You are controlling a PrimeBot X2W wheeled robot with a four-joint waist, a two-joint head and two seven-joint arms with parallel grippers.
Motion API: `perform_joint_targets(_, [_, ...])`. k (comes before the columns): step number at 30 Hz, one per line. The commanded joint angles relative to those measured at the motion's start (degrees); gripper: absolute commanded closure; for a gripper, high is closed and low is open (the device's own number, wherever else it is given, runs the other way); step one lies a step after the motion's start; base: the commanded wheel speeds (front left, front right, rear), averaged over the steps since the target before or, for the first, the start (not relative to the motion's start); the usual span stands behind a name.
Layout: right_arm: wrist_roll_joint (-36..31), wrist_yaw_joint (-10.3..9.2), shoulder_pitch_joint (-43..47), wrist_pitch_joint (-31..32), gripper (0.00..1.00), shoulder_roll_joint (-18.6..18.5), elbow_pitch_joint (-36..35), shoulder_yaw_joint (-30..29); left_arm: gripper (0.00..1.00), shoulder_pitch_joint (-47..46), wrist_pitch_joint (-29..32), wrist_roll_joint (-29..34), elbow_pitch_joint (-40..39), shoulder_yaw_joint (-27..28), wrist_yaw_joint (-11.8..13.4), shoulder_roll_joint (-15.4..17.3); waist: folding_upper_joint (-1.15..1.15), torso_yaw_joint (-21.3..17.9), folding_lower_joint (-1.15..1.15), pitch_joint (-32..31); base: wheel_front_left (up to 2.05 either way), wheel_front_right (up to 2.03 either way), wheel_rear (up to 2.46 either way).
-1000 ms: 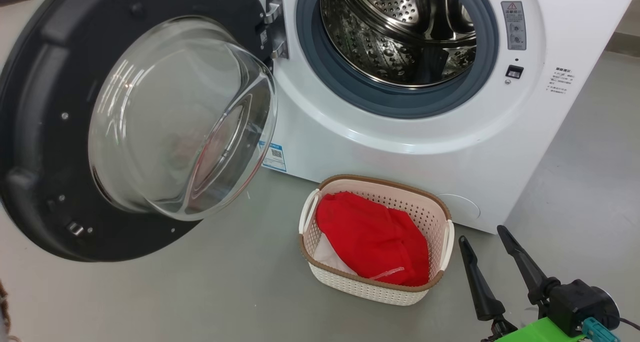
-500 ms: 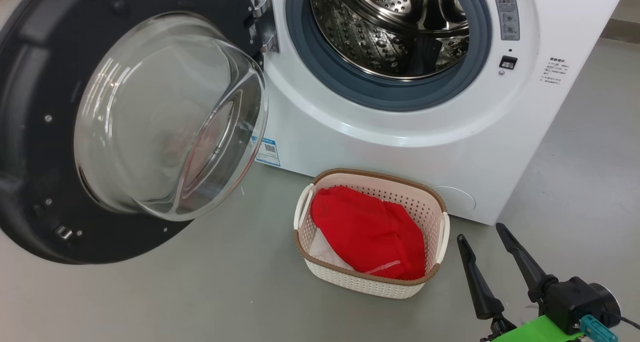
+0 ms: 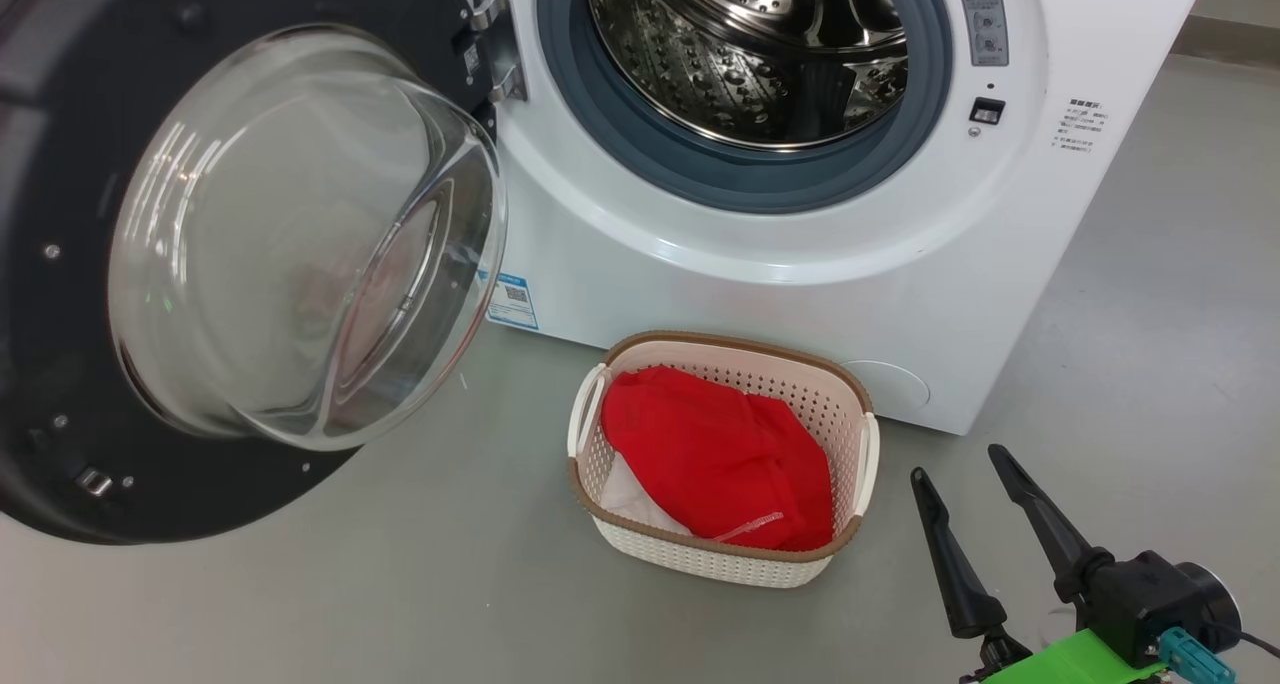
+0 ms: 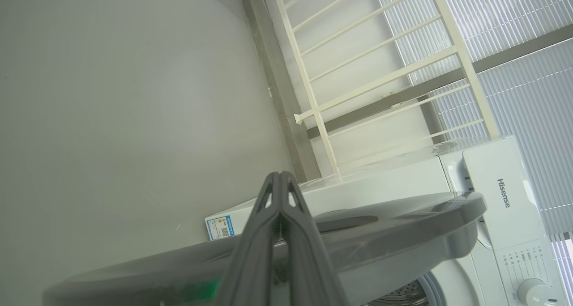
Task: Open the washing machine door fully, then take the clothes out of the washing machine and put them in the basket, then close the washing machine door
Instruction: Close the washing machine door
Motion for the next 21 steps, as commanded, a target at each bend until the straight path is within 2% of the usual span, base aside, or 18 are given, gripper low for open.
perform_joint_targets(1, [-0.35, 0.35, -1.69, 0.16, 0.0, -0.81, -1.82, 1.51, 1.0, -2.14, 0.55, -0.24, -1.11, 0.43, -0.73, 3.94, 0.0, -0.16, 0.0, 0.04, 0.0, 0.0, 0.0])
perform_joint_targets(8, [-0.27, 0.35, -1.37, 0.02, 0.0, -0.82, -1.84, 1.13, 1.0, -2.02, 3.42, -1.48, 0.06, 0.13, -2.69, 3.56, 0.0, -0.43, 0.0, -0.2, 0.0, 0.0, 0.0])
perform_joint_targets(21, [-0.06, 0.35, -1.35, -0.64, 0.0, -0.66, -1.65, 0.73, 1.0, -0.14, 9.0, -4.04, -2.52, -0.61, -5.41, 0.38, 0.0, 1.04, 0.0, -0.46, 0.0, 0.0, 0.0])
